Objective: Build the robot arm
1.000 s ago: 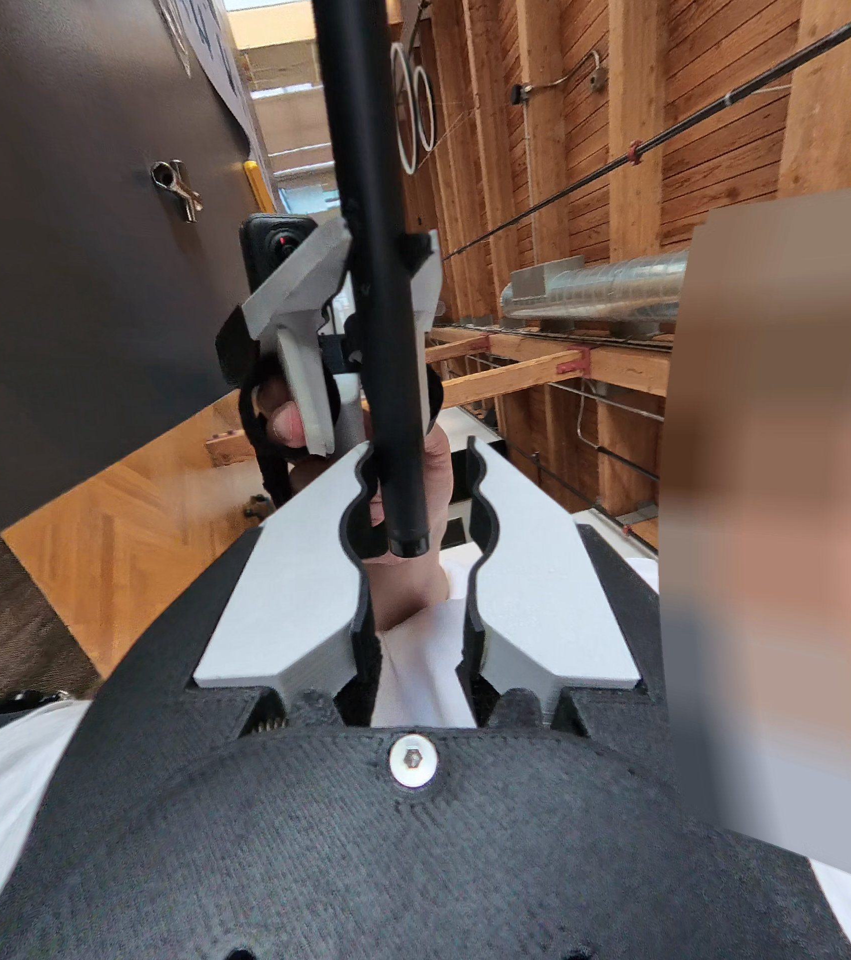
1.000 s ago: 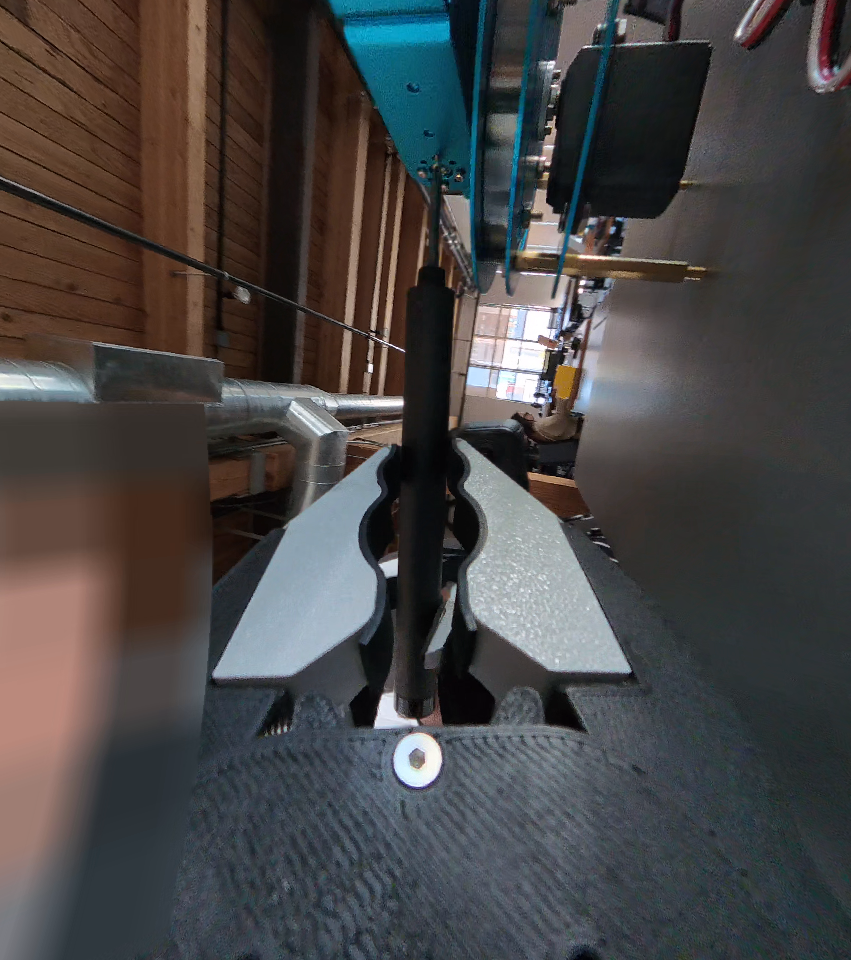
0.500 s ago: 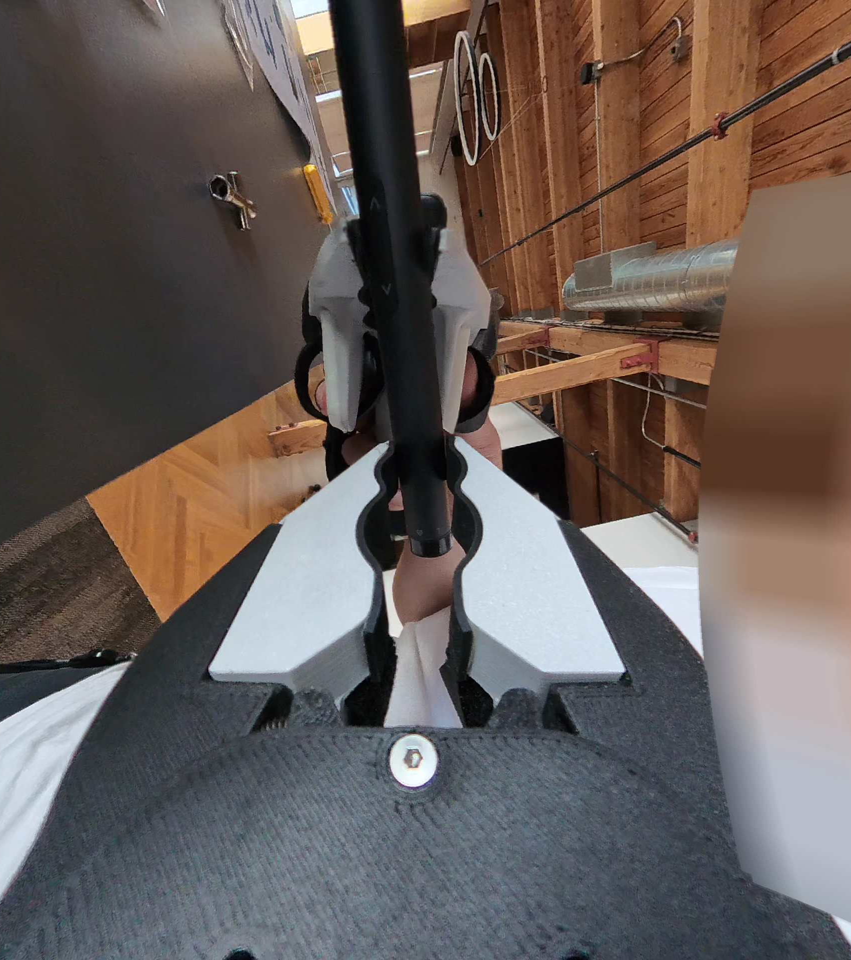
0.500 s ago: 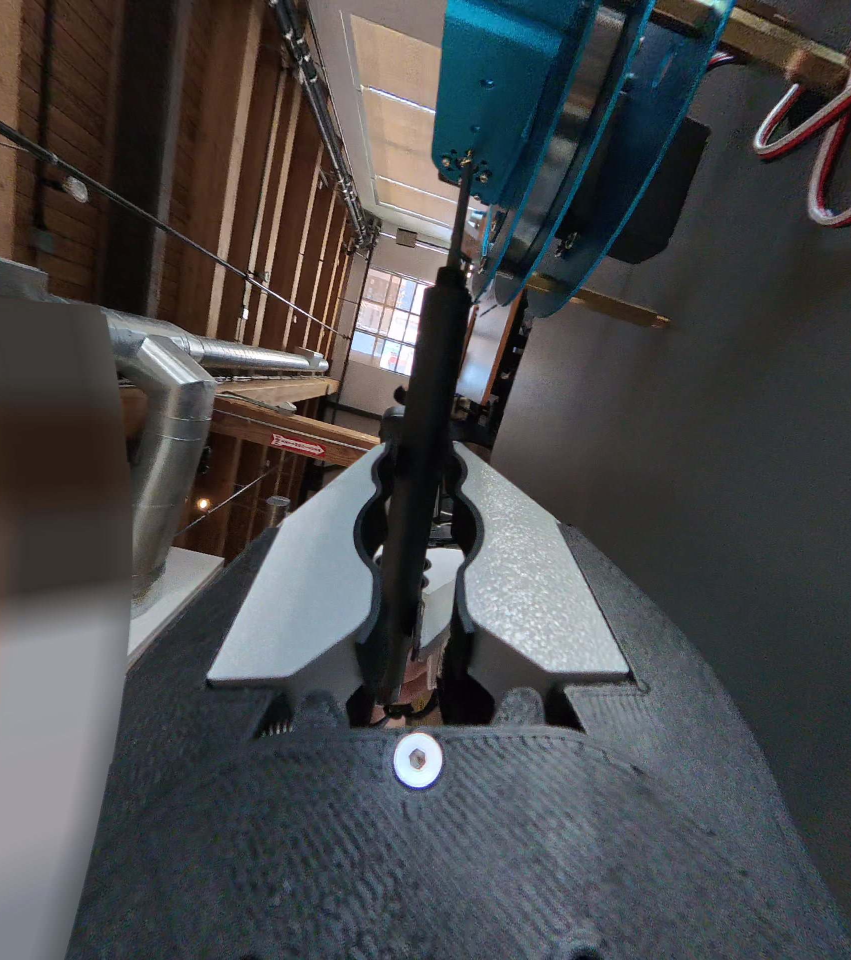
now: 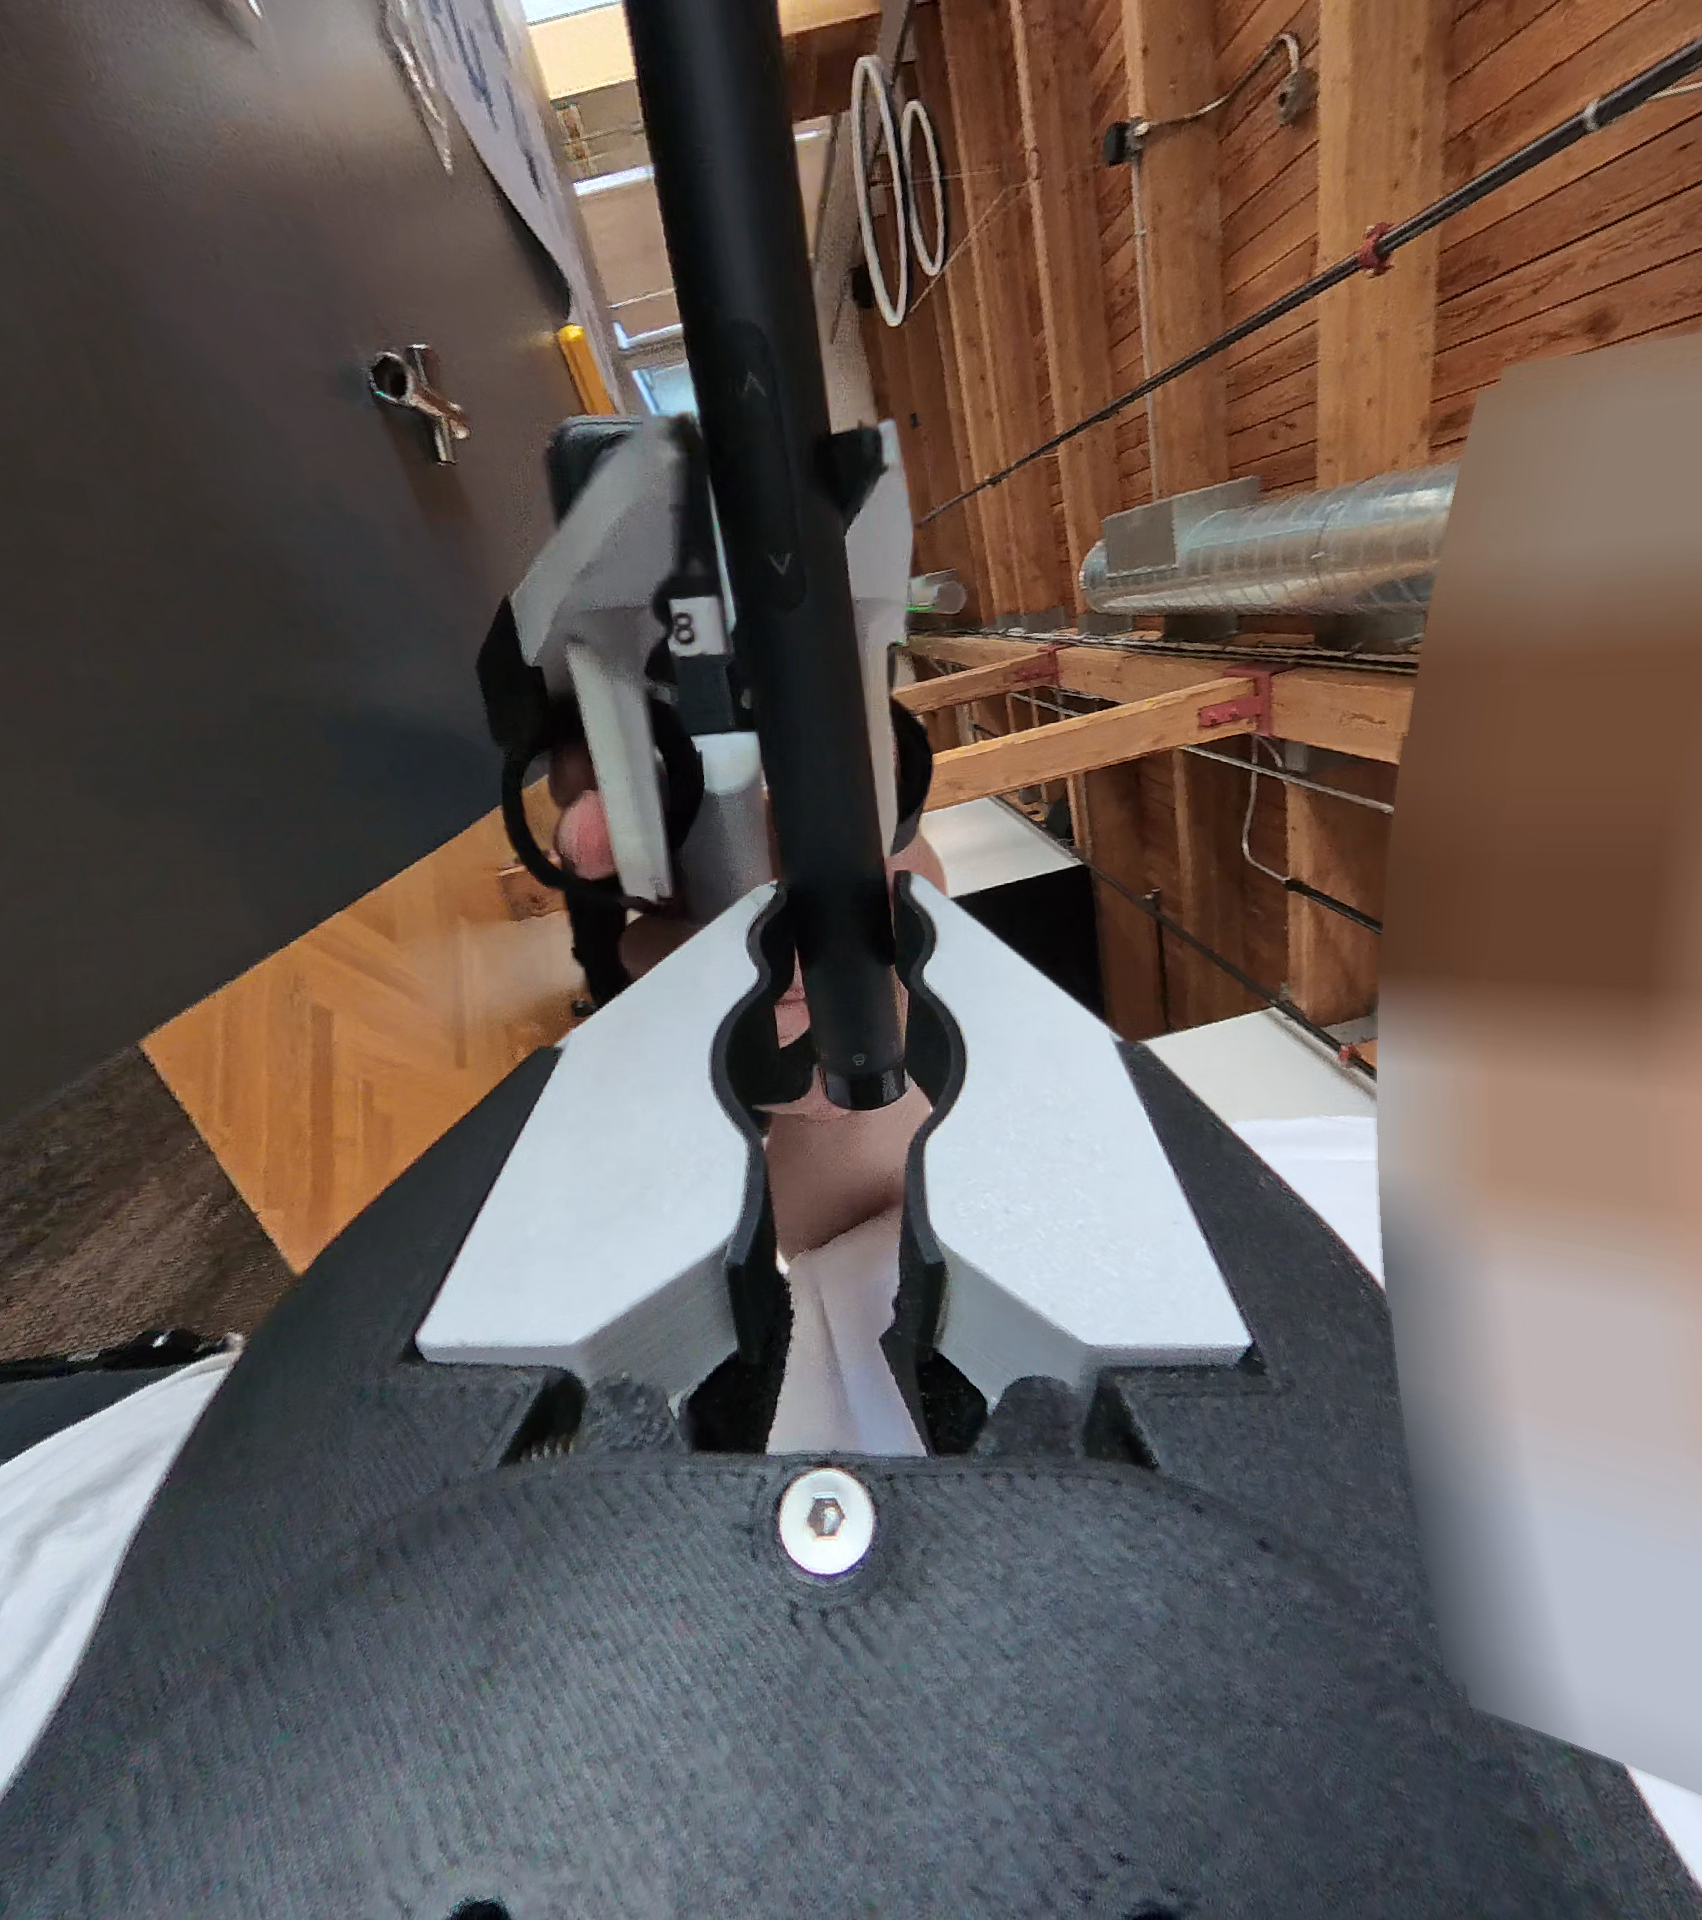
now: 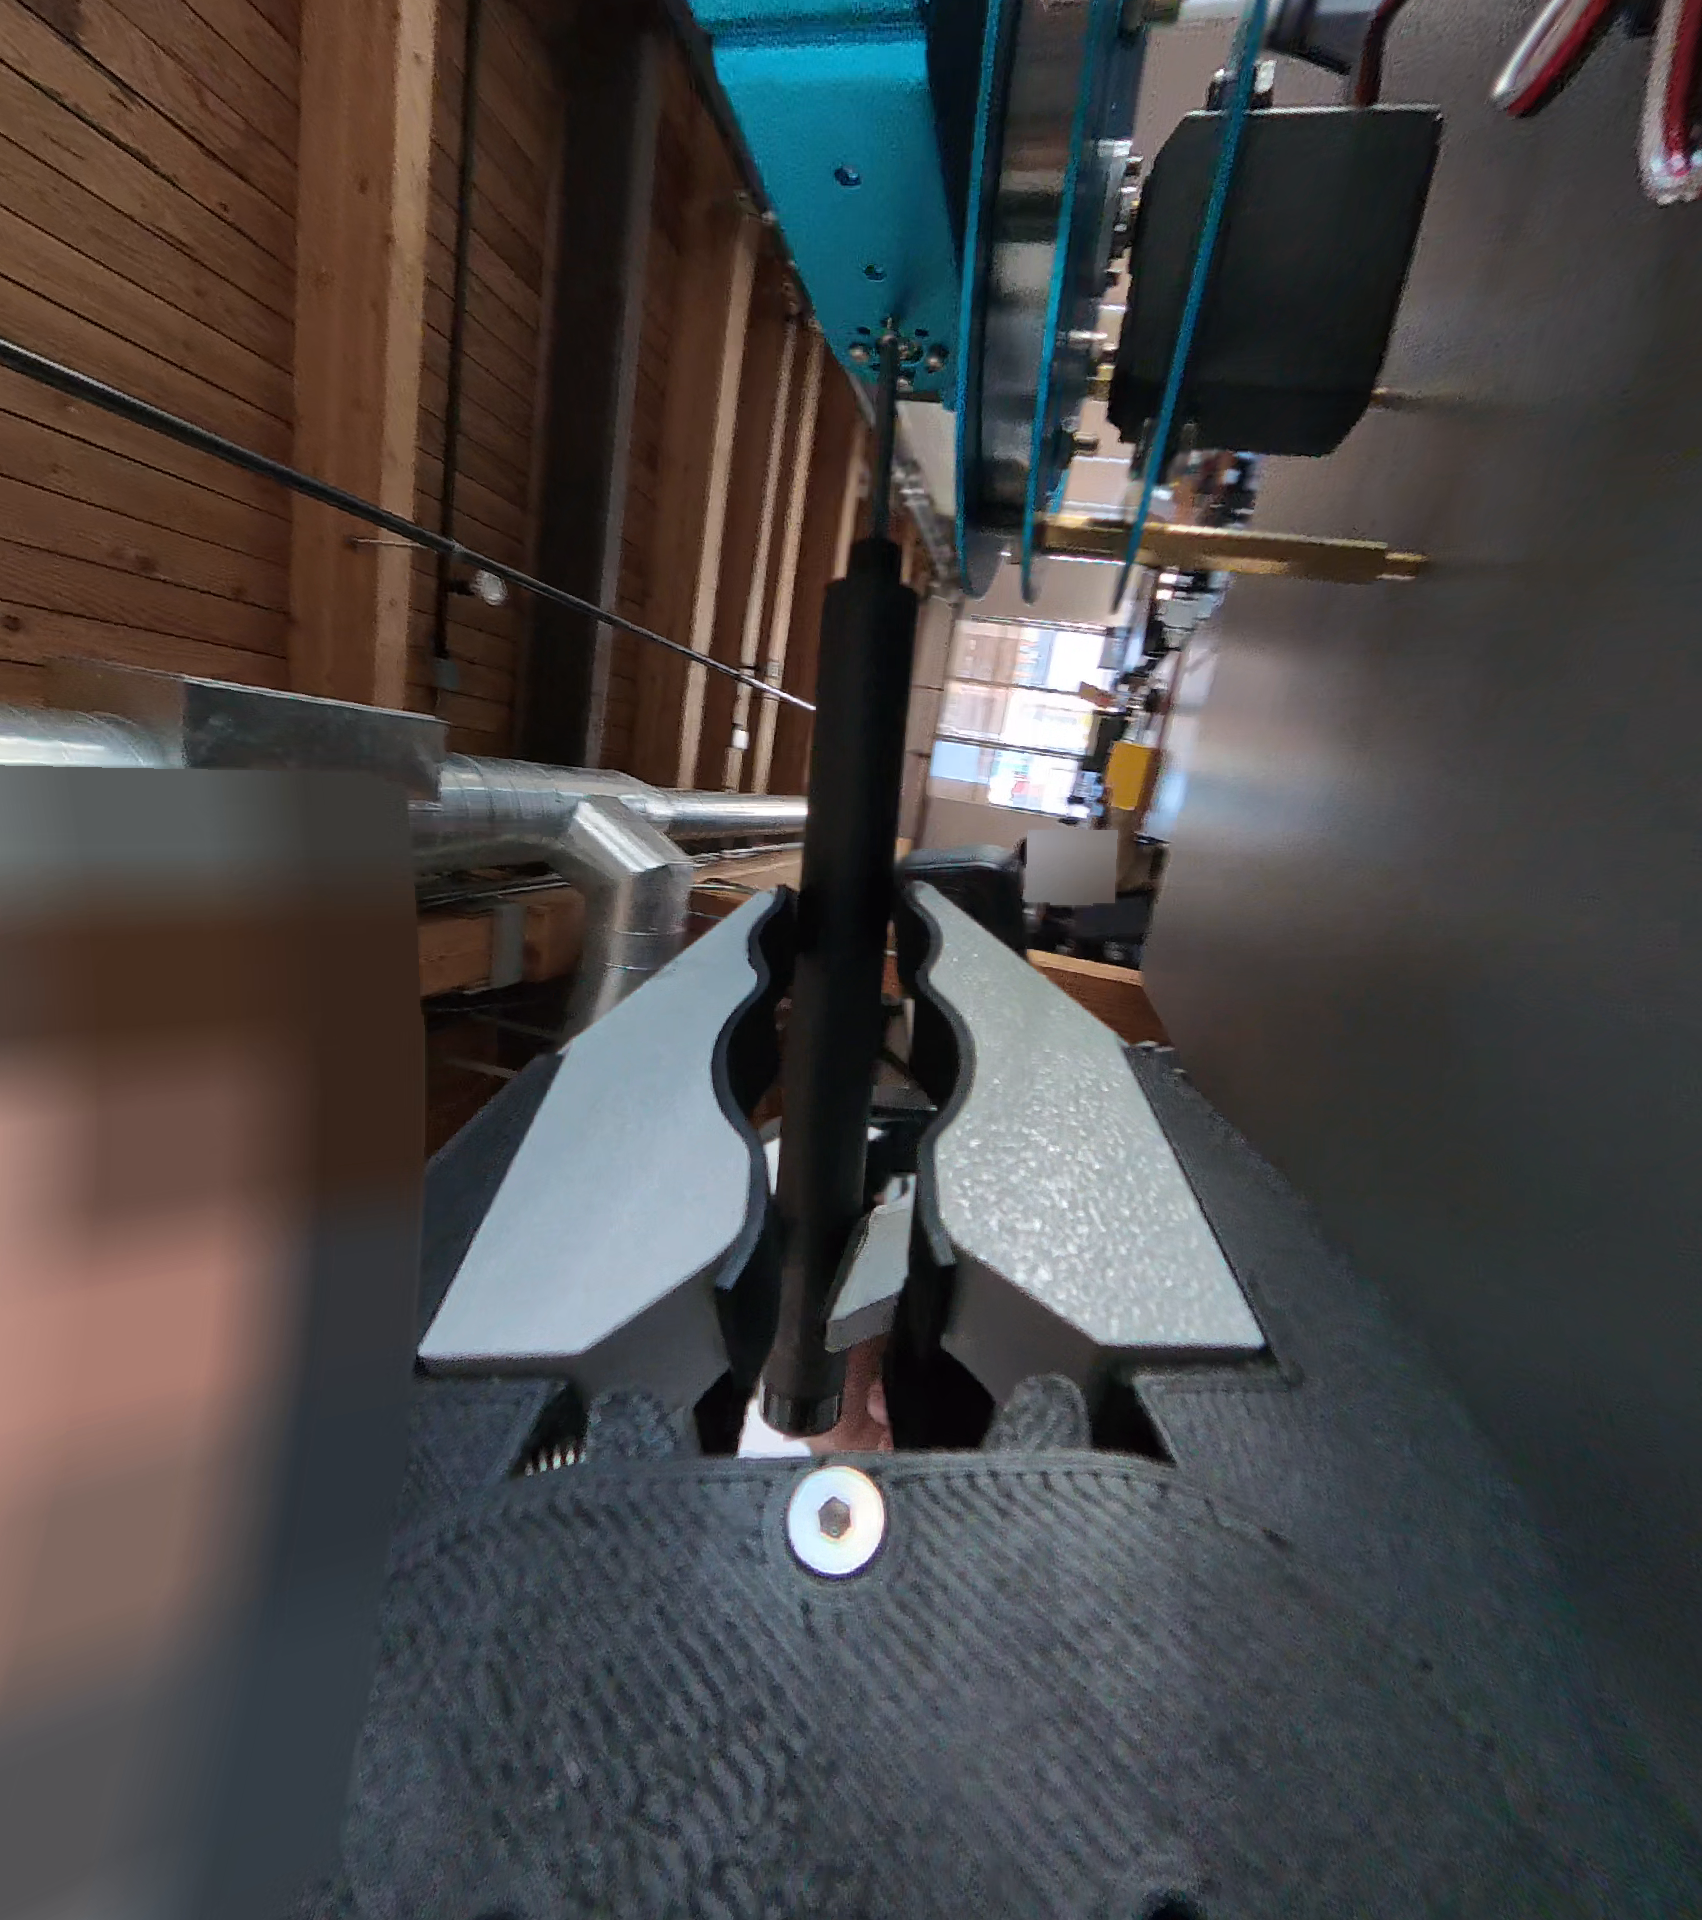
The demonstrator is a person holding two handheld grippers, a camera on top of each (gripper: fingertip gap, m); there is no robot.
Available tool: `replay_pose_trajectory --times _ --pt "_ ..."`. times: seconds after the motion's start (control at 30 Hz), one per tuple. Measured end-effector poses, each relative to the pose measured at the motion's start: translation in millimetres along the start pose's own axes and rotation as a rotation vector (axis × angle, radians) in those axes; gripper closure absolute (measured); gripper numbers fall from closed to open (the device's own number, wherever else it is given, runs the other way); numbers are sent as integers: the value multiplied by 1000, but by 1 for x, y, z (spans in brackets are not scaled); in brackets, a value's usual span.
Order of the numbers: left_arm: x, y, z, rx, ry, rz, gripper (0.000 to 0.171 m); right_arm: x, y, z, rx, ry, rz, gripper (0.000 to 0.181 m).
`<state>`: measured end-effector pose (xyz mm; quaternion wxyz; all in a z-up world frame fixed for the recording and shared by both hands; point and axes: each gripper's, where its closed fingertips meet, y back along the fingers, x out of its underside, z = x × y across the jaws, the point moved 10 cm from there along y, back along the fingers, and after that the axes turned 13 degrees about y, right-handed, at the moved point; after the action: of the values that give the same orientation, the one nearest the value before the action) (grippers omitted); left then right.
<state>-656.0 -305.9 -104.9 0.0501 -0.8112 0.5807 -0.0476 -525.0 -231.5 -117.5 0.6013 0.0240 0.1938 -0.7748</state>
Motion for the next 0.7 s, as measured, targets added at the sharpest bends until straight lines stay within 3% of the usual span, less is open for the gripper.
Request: replay_pose_trajectory --times 0.07,0.27,0.53,0.6,0.7 --pt "0 1 -1 -40 -7 -6 155 -4 1 2 105 65 45 150" --pt "0 1 -6 -97 -31 -23 154 -16 -3 21 250 280 159 163" --pt "0 0 -3 -6 -24 -16 143 -9 3 0 21 -34 22 166" --pt "-1 1 1 13 -6 -17 155 -9 2 -1 -7 -38 15 166" --pt "-1 2 0 0 4 -19 155 -11 1 0 9 2 41 165"
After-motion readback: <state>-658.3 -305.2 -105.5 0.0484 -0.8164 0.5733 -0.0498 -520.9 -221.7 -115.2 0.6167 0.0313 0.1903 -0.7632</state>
